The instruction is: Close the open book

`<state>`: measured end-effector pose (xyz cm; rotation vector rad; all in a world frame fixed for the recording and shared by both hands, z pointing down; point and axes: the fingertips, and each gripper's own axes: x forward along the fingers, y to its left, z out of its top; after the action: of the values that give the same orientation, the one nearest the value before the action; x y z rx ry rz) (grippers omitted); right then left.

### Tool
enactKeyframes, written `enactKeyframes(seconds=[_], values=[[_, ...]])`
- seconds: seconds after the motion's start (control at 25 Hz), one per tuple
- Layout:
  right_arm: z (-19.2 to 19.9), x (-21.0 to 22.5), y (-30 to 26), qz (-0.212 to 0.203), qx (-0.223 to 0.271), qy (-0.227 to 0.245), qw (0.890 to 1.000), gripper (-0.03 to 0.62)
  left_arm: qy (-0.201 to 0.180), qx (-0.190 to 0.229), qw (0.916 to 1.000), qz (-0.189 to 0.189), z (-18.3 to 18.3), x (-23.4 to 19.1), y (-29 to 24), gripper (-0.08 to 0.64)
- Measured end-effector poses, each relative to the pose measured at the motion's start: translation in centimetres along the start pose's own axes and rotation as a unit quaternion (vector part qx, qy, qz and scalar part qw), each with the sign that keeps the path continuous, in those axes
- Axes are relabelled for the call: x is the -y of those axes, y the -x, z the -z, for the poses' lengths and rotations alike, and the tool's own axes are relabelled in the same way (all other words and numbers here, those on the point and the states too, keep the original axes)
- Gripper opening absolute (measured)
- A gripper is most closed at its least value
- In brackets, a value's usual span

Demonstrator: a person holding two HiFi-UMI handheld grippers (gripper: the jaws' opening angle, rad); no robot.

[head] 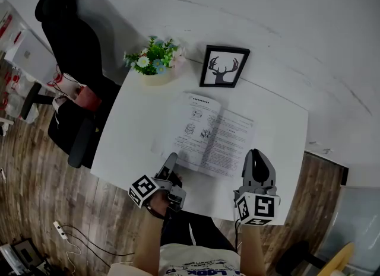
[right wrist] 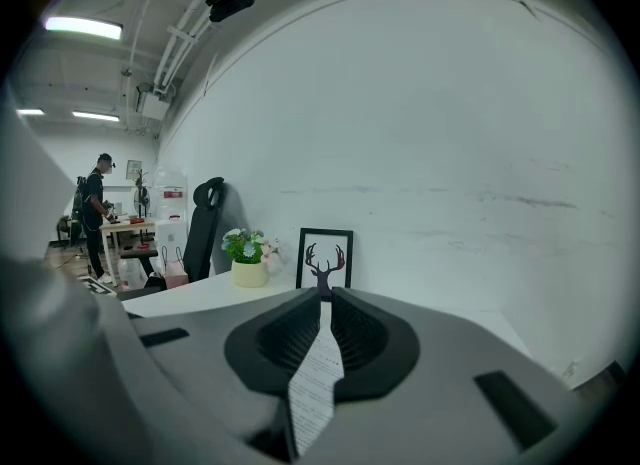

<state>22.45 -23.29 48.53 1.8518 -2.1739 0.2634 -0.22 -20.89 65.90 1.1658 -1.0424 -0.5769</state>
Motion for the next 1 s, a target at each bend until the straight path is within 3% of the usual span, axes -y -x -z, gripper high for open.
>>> enactKeyframes(seconds=[0.24, 0.4, 0.52, 0.6, 0.68, 1.0], values=[[-0.1, -0.1, 0.0, -0.004, 0.002, 0.001, 1.000, 0.031, -0.007, 0.009, 0.9993, 0.035, -0.4, 1.1, 0.3, 0.242], [0.0, -0.1, 0.1, -0.007, 0.001, 0.001, 1.000, 0.031, -0.019, 0.015, 0.9995, 0.022, -0.7, 0.5, 0.1, 0.242], [0.1, 0.3, 0.1, -0.005, 0.000, 0.001, 1.000, 0.031, -0.008, 0.026, 0.9995, 0.015, -1.2, 0.2, -0.3, 0.234], [0.2, 0.7, 0.2, -0.004, -0.001, 0.000, 1.000, 0.031, -0.004, 0.034, 0.9994, 0.004, -1.4, -0.2, -0.4, 0.167], [0.2, 0.8, 0.2, -0.003, -0.001, 0.000, 1.000, 0.031, -0.014, 0.037, 0.9992, -0.003, -1.4, -0.4, -0.4, 0.086], [0.0, 1.3, 0.1, -0.002, 0.000, -0.001, 1.000, 0.031, -0.077, 0.032, 0.9963, 0.021, -1.5, 1.7, -0.4, 0.054]])
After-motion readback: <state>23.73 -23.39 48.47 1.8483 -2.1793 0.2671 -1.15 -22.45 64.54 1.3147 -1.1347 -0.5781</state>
